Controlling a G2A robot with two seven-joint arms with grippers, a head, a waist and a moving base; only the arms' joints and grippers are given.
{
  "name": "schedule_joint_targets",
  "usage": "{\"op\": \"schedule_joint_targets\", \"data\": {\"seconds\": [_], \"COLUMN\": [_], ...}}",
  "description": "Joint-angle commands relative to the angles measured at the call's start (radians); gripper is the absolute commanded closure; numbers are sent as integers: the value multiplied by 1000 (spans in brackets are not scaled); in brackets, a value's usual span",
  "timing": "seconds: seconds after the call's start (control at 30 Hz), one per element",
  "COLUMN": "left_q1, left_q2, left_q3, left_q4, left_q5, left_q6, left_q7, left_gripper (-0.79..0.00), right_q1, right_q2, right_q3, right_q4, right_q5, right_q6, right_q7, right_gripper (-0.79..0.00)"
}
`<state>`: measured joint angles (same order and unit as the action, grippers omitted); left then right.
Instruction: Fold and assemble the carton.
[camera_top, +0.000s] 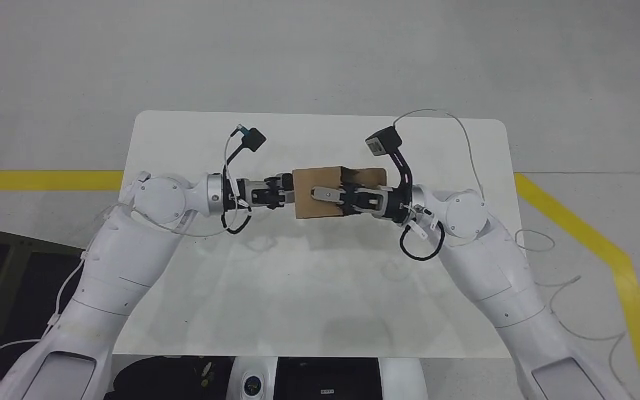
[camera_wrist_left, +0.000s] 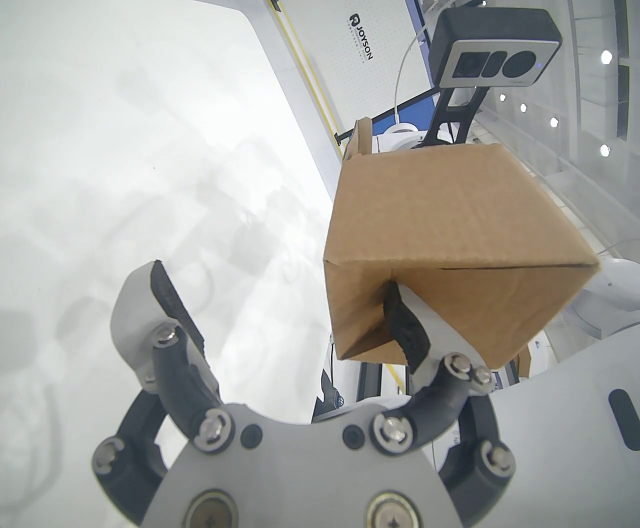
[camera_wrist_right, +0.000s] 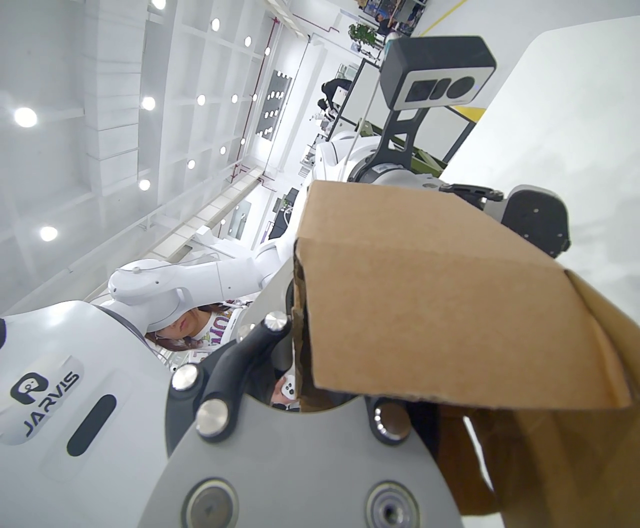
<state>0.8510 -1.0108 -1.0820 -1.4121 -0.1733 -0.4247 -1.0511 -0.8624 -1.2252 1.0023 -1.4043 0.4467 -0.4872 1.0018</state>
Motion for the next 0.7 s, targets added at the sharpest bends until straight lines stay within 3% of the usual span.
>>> {"op": "schedule_joint_targets", "data": {"seconds": [0.0, 0.27, 0.67], "left_q1": [2, 14, 30], "left_q2": [1, 7, 10], "left_q3": [-5, -28, -24], "left_q4": [11, 39, 12], "left_q5": [6, -4, -16], "left_q6": [-2, -28, -71], "left_q7": [4, -10, -36], "left_gripper": [-785, -785, -785], "right_q1": [-3, 1, 2], "right_q2": [-1, 3, 0], "right_q3": [2, 14, 14], "right_q4": [4, 36, 22], "right_q5": [20, 45, 86], "right_q6": [-5, -8, -4], "right_q7": [9, 74, 98], "right_gripper": [0, 0, 0]}}
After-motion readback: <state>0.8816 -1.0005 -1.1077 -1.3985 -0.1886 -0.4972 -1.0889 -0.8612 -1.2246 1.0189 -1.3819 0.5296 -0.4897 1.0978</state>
